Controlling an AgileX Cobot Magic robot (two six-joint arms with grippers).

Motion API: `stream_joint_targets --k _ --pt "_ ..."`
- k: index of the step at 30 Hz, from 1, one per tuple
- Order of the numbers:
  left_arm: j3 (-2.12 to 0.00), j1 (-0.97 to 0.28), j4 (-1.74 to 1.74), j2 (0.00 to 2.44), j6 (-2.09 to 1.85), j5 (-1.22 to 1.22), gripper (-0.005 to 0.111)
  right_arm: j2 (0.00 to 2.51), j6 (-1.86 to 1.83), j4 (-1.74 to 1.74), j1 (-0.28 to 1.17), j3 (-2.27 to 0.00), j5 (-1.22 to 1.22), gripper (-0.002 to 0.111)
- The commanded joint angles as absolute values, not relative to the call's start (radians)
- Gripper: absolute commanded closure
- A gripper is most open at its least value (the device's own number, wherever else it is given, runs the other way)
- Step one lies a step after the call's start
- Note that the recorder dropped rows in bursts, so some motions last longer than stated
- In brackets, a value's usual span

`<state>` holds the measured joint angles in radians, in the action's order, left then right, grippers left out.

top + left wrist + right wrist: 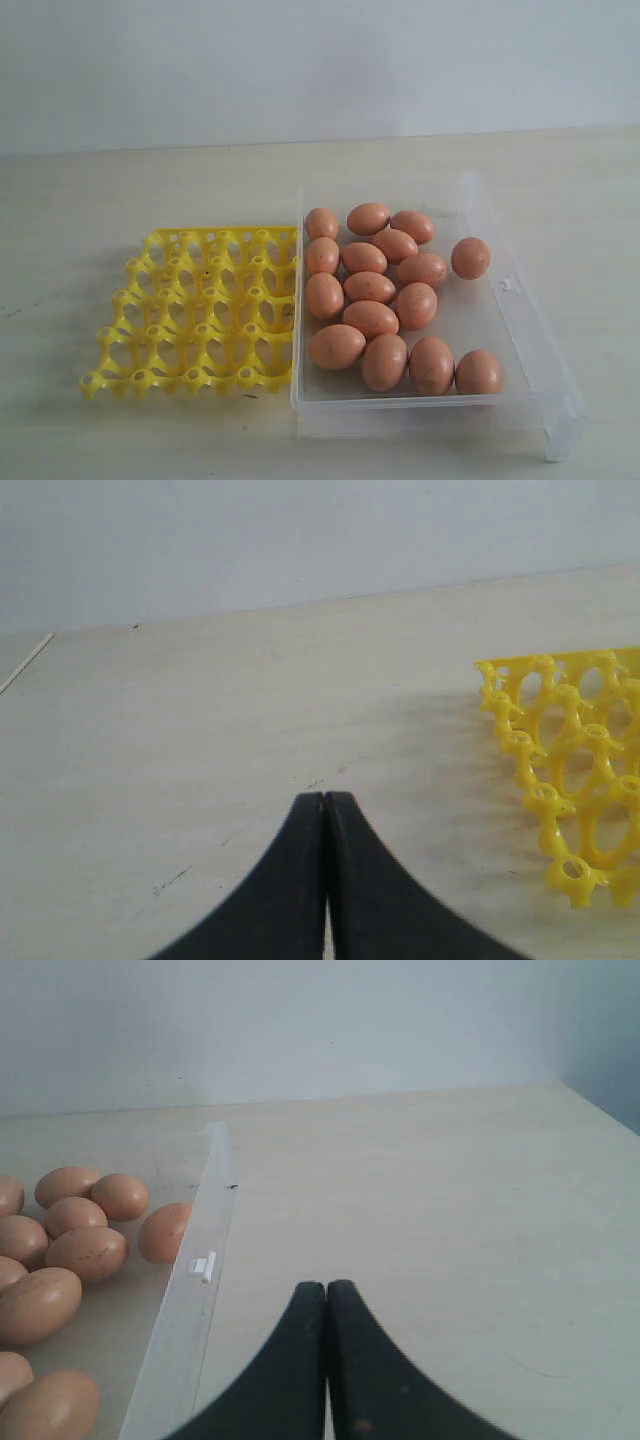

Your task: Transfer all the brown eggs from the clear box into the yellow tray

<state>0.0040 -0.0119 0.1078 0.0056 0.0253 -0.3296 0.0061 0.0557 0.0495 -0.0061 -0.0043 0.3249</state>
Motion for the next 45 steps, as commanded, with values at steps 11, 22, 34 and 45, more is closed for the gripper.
stream_joint_targets --k 11,22,34,45 --pt "0.000 -0.011 0.105 0.000 0.030 -0.319 0.107 0.000 0.054 0.051 -0.011 0.000 0.312 0.108" --pt "0.000 -0.011 0.105 0.000 0.030 -0.319 0.107 0.284 0.054 0.037 -0.011 -0.255 0.326 0.108" --pt "0.000 -0.011 0.105 0.000 0.030 -0.319 0.107 0.566 0.010 -0.081 -0.011 -0.717 0.736 0.108" --pt "0.000 -0.011 0.105 0.000 0.030 -0.319 0.107 0.594 -0.061 -0.116 -0.011 -0.717 0.861 0.108"
